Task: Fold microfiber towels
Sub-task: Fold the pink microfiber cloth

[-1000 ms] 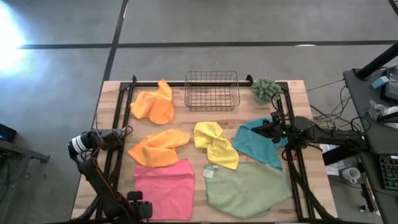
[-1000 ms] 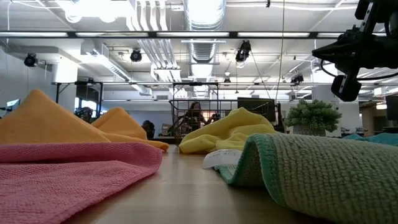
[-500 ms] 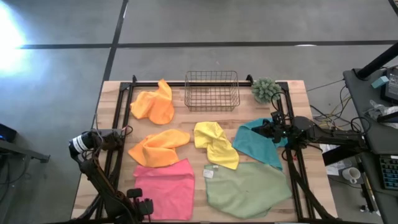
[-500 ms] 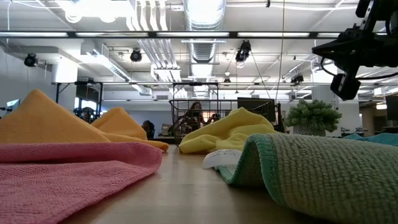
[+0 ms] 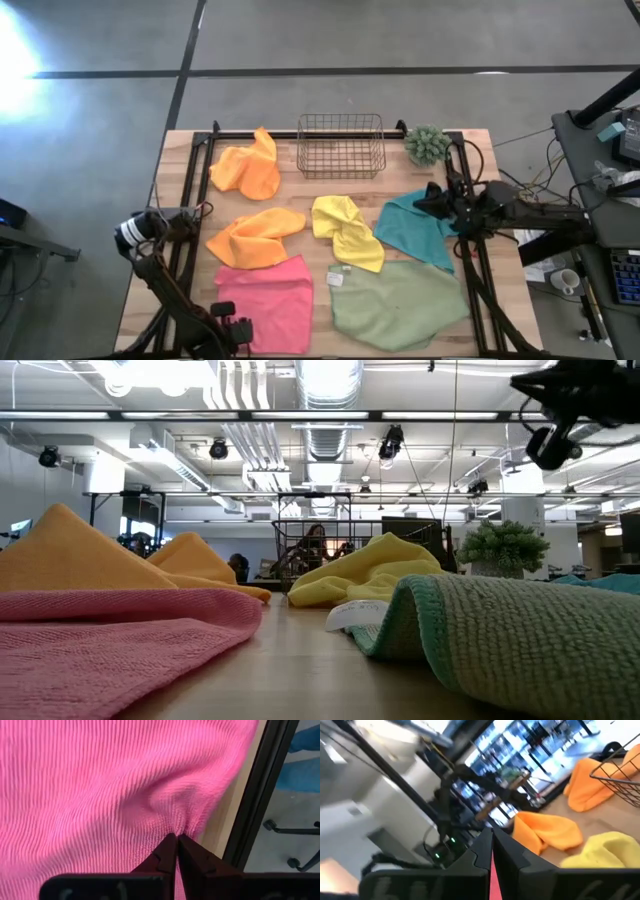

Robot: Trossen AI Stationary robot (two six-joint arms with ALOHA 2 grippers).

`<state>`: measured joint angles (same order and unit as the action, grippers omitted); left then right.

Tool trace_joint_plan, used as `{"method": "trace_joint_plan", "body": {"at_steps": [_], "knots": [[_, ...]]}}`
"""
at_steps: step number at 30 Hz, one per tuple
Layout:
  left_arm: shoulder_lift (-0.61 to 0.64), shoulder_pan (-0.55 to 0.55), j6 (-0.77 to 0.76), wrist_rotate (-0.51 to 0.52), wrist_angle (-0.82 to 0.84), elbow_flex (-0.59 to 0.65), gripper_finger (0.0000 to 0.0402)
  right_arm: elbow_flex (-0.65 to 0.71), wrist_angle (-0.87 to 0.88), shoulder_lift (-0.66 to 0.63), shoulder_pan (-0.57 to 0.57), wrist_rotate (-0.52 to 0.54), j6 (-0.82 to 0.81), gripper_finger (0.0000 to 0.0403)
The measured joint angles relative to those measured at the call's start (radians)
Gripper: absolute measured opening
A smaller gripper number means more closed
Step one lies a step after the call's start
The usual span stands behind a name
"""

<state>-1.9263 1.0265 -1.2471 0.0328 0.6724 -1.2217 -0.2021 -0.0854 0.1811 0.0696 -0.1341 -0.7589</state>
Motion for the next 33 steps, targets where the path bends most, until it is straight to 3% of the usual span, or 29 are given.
{"method": "trace_joint_plan", "body": {"at_steps": [6, 14, 29, 33], "knots": [[0.0, -0.026, 0.031, 0.005, -0.002, -0.021, 0.0001, -0.231, 0.221, 0.199, -0.059, 0.0, 0.157, 0.0009], [0.0, -0.034, 0.025, 0.007, 0.012, -0.021, 0.0001, -0.469, 0.323, 0.468, -0.159, 0.0, 0.287, 0.0009], [0.001, -0.038, 0.024, 0.0, 0.017, -0.024, 0.0001, -0.82, 0.329, 1.011, -0.49, 0.007, 0.326, 0.0009], [0.001, -0.038, 0.024, 0.0, 0.023, -0.034, 0.0001, -0.949, 0.359, 1.196, -0.551, 0.078, 0.33, 0.0009]]}}
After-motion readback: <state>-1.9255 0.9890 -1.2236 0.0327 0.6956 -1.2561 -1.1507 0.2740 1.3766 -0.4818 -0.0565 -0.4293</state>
